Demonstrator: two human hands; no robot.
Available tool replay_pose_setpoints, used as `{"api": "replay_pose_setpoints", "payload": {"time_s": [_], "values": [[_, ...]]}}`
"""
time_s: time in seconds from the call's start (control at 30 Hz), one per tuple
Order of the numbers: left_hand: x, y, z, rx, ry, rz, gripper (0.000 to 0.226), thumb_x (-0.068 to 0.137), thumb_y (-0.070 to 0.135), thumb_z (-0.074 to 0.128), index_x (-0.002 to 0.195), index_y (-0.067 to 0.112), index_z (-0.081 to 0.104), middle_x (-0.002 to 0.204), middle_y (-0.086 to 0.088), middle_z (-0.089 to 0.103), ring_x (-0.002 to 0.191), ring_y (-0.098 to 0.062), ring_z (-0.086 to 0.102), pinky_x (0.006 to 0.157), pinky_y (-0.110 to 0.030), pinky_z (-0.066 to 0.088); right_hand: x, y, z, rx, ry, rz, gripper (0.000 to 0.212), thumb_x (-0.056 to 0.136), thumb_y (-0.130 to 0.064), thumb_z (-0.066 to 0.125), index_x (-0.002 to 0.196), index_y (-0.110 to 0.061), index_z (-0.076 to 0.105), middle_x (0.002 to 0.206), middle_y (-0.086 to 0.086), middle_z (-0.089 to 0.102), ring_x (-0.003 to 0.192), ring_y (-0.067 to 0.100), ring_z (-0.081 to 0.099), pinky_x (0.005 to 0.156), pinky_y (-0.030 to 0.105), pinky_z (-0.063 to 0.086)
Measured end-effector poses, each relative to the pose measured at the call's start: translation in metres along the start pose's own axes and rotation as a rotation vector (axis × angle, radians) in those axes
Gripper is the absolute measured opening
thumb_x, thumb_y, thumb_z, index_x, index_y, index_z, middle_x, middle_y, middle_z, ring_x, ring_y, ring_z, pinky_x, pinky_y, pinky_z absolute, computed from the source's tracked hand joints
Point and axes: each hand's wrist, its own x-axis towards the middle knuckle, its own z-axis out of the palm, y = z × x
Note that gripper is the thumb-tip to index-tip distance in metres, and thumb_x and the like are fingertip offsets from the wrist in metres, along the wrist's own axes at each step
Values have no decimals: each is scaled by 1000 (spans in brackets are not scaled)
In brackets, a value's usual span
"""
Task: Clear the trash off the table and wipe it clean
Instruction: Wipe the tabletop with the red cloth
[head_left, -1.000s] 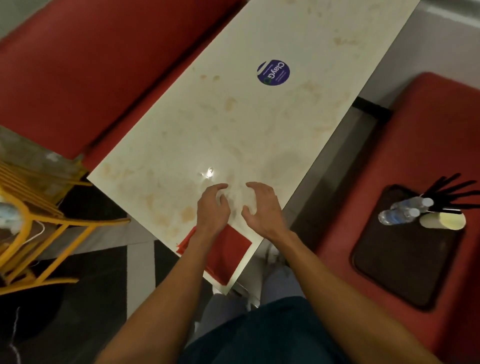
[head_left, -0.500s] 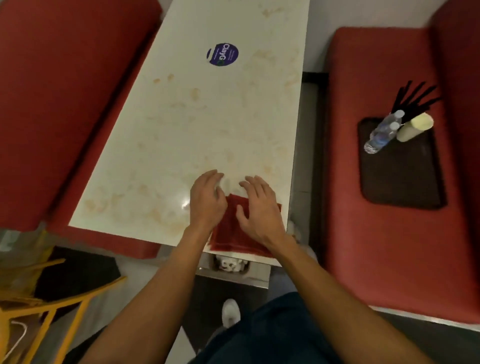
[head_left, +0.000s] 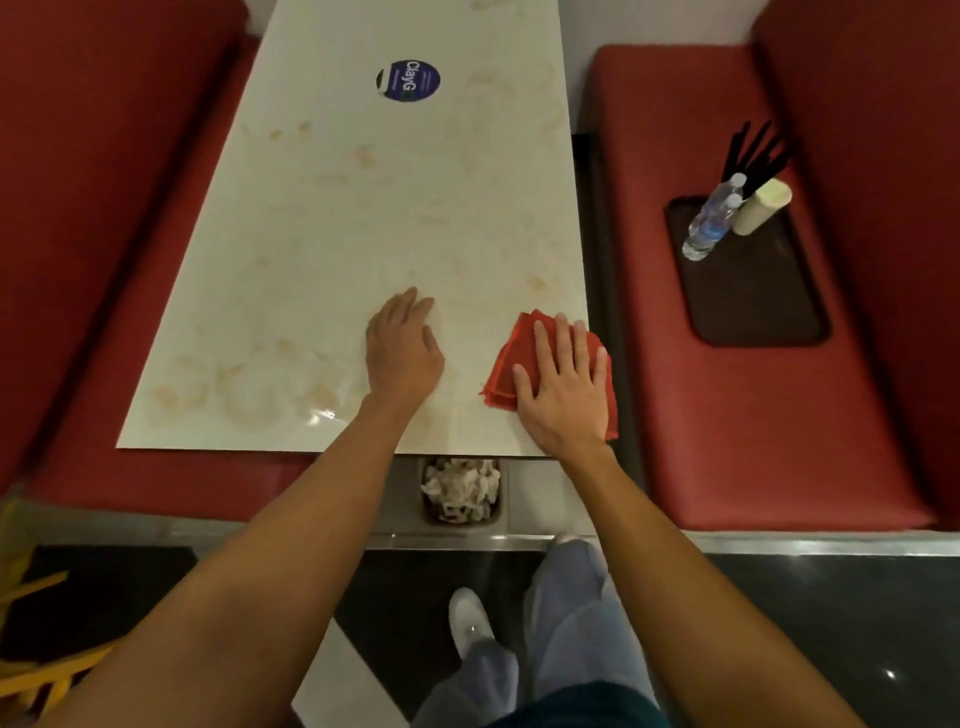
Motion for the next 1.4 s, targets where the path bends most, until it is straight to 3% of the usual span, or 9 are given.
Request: {"api": "replay_pose_setpoints", "payload": {"time_s": [0.2,0.3,0.4,0.47,0.6,0.8,1.0,1.2,1.4], "values": [[19,-16,4,-4,72,31,42,100,14,53,140,17,63,155,-5,53,145,-28,45,120,-46,34,59,-28,0,-69,1,0,74,106,-57,6,167,-15,5,175,11,-2,161,32,-9,129,58,1],[17,-18,5,-11,93,46,42,101,17,52,141,19,63,156,-2,52,146,-24,44,120,-45,33,50,-38,1,-82,-65,-229,75,105,-59,-5,167,-16,-1,175,7,-9,161,29,-13,130,54,5],[16,-17,6,-26,106,33,41,102,19,50,141,22,63,157,2,51,147,-22,42,120,-43,32,30,-9,1,-49,-69,-381,72,108,-58,8,168,-19,5,176,3,-6,161,21,-11,131,50,6],[16,-18,6,-27,110,26,41,102,18,51,141,23,63,157,4,51,147,-21,41,120,-42,31,38,6,-1,-37,-19,-247,72,108,-55,19,167,-14,11,176,5,1,162,21,-7,131,50,7],[16,-17,9,-25,131,19,41,100,16,52,138,24,65,156,5,53,146,-19,43,118,-40,31,78,-31,0,-70,-7,0,77,106,-53,11,166,-5,8,174,16,-2,161,32,-7,130,54,6],[19,-15,6,-19,125,10,43,98,14,53,137,25,65,155,7,52,146,-17,43,116,-41,33,39,-19,-2,-52,-105,-394,76,109,-58,11,167,-12,-1,175,7,-11,161,22,-15,131,50,6],[18,-16,8,-37,124,7,43,97,12,53,137,23,66,156,6,52,147,-16,42,120,-42,30,84,-29,-3,-57,-19,-10,77,106,-53,15,166,-7,7,175,14,-2,162,30,-7,130,53,6],[19,-20,8,-90,117,15,45,97,9,51,138,22,66,156,7,52,148,-14,41,122,-41,28,48,-20,-4,-27,-104,-388,74,108,-60,12,168,-18,-1,175,3,-11,160,20,-17,131,49,2],[21,-24,7,-126,99,13,50,93,9,44,137,18,66,156,4,52,149,-18,40,124,-46,26,78,-25,-4,-42,4,91,75,106,-54,13,167,-12,7,175,12,-4,161,29,-9,130,52,2]]}}
